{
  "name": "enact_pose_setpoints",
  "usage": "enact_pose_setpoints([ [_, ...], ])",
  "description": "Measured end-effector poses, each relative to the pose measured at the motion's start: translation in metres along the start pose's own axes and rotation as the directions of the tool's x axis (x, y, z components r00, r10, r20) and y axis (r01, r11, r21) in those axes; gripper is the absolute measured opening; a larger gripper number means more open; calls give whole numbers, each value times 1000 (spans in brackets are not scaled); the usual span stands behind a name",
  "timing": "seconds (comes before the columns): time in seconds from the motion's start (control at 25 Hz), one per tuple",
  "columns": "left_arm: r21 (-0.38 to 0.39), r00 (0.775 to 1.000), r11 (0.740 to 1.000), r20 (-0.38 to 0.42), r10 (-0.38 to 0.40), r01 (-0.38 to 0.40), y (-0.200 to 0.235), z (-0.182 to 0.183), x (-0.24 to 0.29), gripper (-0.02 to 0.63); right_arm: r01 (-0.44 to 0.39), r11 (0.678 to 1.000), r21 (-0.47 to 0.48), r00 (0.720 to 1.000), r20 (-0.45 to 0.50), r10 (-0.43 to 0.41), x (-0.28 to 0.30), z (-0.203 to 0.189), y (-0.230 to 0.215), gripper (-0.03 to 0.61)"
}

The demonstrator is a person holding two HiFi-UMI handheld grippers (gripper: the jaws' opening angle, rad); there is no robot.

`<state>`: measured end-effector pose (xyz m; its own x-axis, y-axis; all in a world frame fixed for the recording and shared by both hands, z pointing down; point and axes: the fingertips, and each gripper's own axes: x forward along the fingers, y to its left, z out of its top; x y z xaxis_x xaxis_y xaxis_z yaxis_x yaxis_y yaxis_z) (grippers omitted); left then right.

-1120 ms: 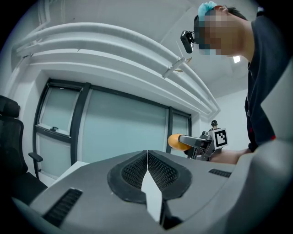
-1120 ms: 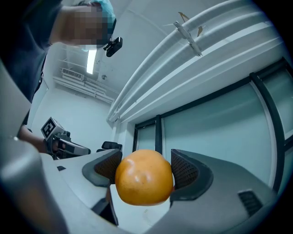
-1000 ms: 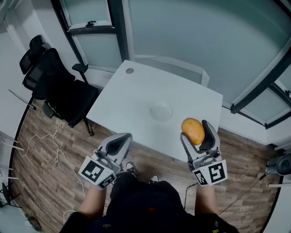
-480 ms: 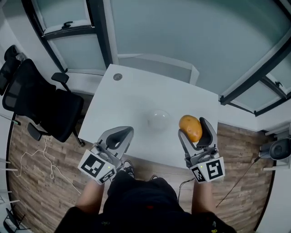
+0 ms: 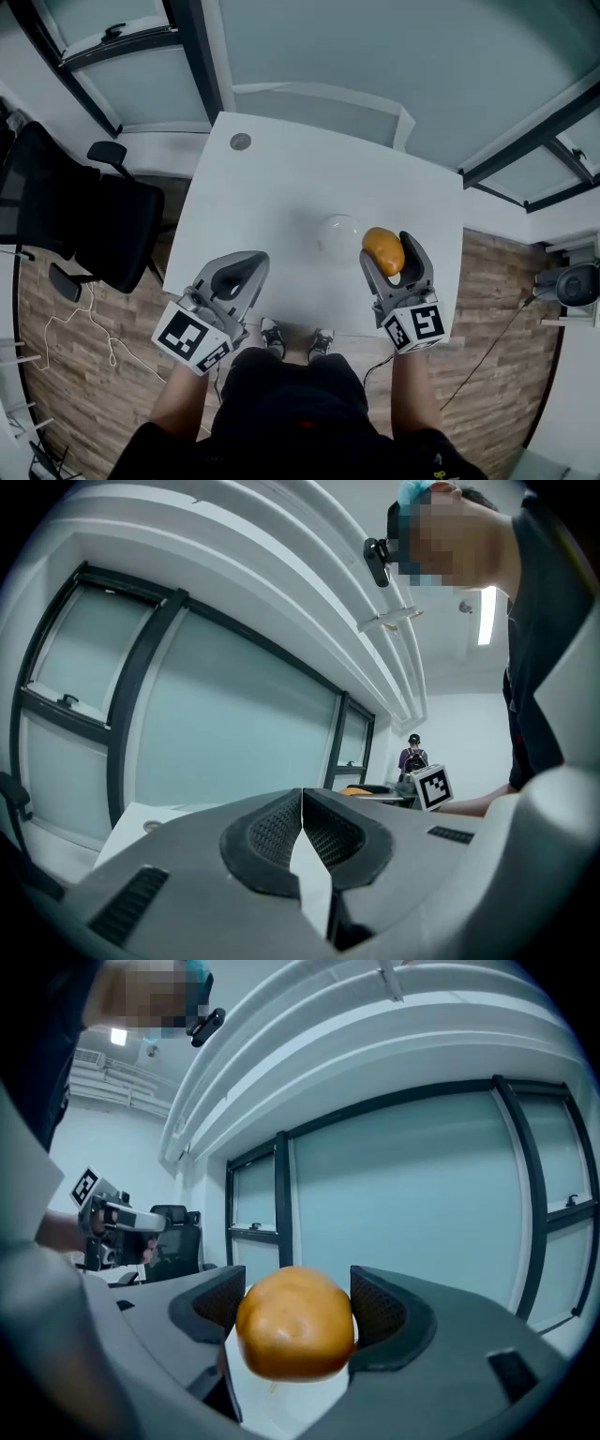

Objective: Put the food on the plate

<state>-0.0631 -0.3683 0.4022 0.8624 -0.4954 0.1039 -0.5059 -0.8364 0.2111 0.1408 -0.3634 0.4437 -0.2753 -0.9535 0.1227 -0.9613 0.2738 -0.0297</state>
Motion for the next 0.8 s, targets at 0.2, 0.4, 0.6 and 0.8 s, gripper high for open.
enact_pose_setpoints([
  [0.2, -50, 999, 998, -24, 27, -28, 4, -22, 6, 23, -6, 1000, 7, 993, -116, 7, 36, -64, -15, 365],
  [0.4, -75, 997, 995, -60, 54, -59, 7, -43, 8, 23, -16, 1000, 17, 974, -225, 20, 68, -129, -22, 365],
  [0.6, -91, 993, 991, -85, 86, -94, 15, -56, 7, 23, -29, 1000, -1, 951, -309, 27, 90, -173, -22, 365],
  [0.8, -103, 990, 988, -93, 104, -113, 22, -61, 7, 23, -39, 999, -18, 932, -362, 29, 101, -198, -21, 365],
])
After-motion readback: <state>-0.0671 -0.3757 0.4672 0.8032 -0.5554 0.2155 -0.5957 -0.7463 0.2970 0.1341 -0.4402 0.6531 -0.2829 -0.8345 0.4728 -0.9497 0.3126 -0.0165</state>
